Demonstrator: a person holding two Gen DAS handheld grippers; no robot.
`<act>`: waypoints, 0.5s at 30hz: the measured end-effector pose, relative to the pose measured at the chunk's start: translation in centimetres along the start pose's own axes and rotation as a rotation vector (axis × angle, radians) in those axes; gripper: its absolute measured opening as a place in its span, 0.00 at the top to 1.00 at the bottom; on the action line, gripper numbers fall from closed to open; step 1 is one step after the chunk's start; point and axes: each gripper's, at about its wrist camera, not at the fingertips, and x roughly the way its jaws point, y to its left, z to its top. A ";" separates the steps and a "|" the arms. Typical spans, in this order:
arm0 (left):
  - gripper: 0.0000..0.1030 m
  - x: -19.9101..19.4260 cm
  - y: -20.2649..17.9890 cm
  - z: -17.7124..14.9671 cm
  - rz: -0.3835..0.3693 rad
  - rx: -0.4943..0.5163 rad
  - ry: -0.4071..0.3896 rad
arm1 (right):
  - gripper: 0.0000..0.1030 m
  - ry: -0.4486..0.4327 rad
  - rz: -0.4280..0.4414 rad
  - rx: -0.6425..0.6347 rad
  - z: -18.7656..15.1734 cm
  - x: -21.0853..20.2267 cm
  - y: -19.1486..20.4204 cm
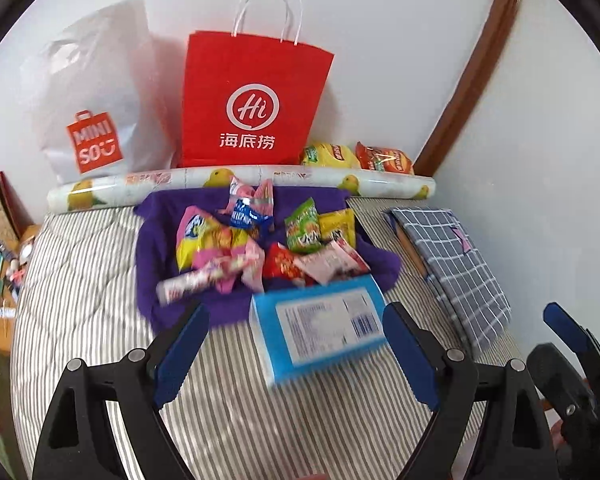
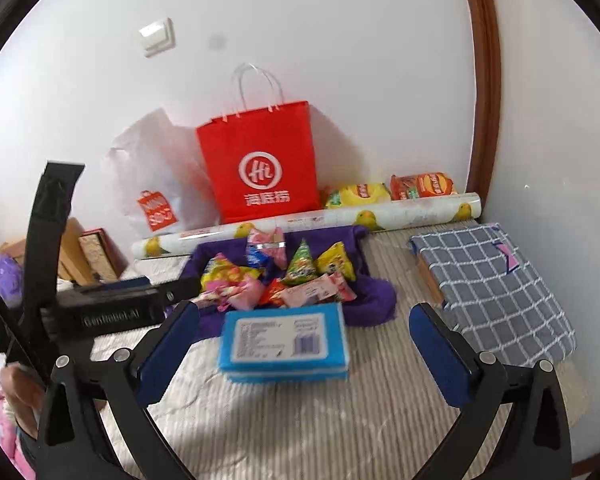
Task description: Organize snacks
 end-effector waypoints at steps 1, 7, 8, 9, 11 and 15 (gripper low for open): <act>0.14 -0.7 -0.1 -0.5 0.007 0.000 -0.014 | 0.00 -0.007 0.009 0.005 -0.6 -0.8 0.1; 0.14 -5.0 -1.9 -3.9 0.078 0.029 -0.091 | 0.00 -0.039 -0.009 0.036 -3.0 -4.3 -0.3; 0.14 -5.6 -2.2 -4.4 0.084 0.031 -0.103 | 0.00 -0.041 -0.018 0.043 -3.4 -4.9 -0.4; 0.14 -6.3 -2.5 -4.9 0.091 0.030 -0.116 | 0.00 -0.043 -0.029 0.047 -3.7 -5.3 -0.6; 0.14 -7.3 -3.3 -5.9 0.106 0.028 -0.138 | 0.00 -0.047 -0.059 0.045 -4.4 -6.1 -0.9; 0.14 -8.5 -5.0 -7.4 0.118 0.058 -0.153 | 0.00 -0.035 -0.091 0.054 -5.4 -7.2 -1.8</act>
